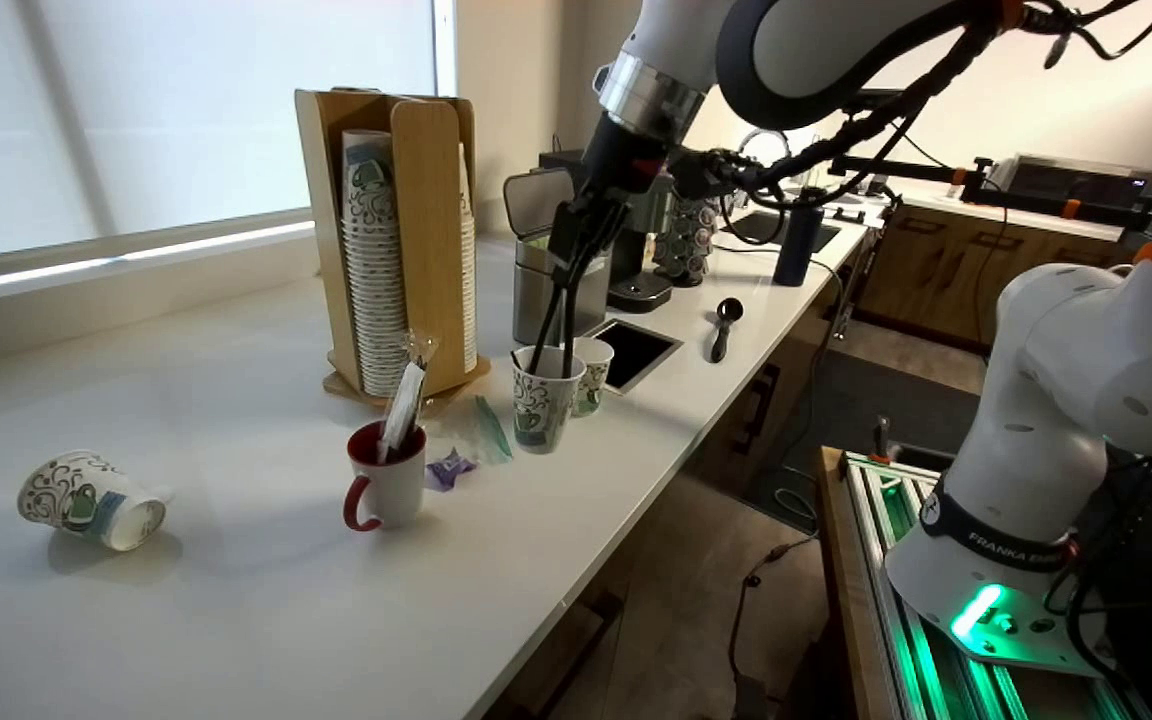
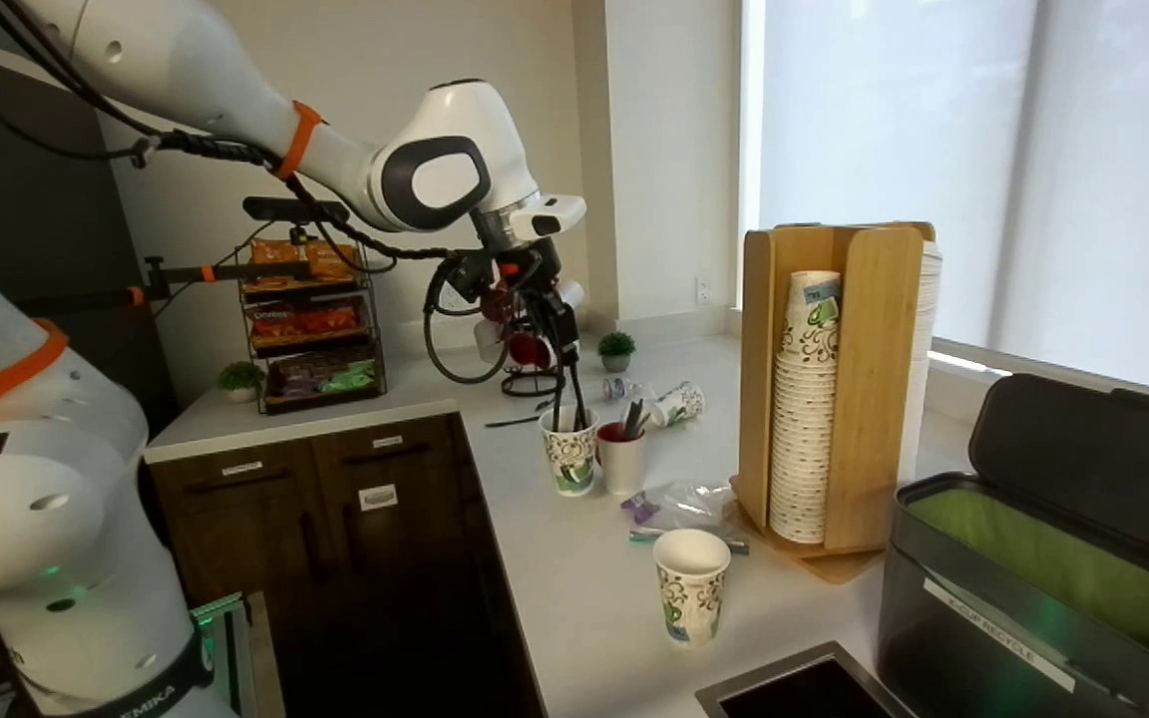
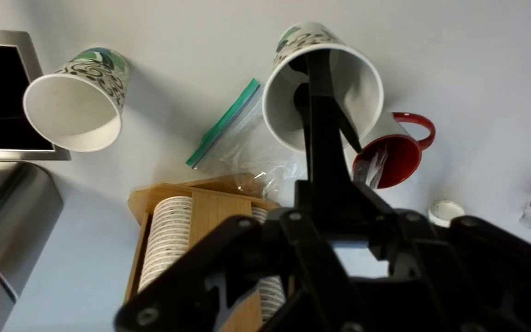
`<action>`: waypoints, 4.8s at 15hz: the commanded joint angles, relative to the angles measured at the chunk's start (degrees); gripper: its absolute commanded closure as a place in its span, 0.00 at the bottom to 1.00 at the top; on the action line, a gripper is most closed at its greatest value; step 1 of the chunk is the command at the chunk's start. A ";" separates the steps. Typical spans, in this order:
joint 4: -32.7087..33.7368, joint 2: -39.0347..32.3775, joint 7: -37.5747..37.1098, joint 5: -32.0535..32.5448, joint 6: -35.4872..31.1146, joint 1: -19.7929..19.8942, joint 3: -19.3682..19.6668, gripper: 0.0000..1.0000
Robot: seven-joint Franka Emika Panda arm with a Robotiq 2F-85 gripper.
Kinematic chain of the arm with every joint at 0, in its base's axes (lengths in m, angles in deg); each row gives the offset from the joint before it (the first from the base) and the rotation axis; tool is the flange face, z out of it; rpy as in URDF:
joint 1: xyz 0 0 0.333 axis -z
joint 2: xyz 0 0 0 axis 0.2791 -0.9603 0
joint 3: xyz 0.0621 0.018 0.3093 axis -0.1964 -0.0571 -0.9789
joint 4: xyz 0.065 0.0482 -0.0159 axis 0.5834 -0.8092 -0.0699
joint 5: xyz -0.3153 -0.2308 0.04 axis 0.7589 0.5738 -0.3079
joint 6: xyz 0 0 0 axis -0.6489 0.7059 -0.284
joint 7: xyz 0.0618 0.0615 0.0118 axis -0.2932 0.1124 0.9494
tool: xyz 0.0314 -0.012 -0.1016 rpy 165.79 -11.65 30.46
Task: Use the tongs in the coffee cup to lift the cup and put it inside the cup on the right.
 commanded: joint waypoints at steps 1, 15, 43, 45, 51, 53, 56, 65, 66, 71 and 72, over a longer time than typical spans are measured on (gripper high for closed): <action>-2.14 5.49 -4.12 -0.36 0.86 2.76 1.51 0.93; -1.28 12.78 -9.14 -0.86 9.44 15.86 10.06 0.93; 16.09 -5.25 -15.91 5.32 14.17 17.41 8.88 0.93; 17.24 -6.77 -17.57 6.00 13.85 17.20 8.38 0.93; 18.05 -9.46 -22.35 8.83 14.67 16.26 7.89 0.93; 17.93 -9.95 -23.21 9.24 14.76 15.86 8.01 0.93; 18.03 -10.61 -23.48 9.05 14.67 15.38 8.20 0.93; 18.35 -11.74 -25.01 10.02 16.16 14.67 8.36 0.93; 18.55 -11.90 -25.13 9.98 16.36 14.65 8.49 0.93; 18.98 -12.32 -26.10 10.05 15.57 14.54 8.86 0.93; 19.01 -12.33 -26.19 9.92 15.56 14.48 8.91 0.93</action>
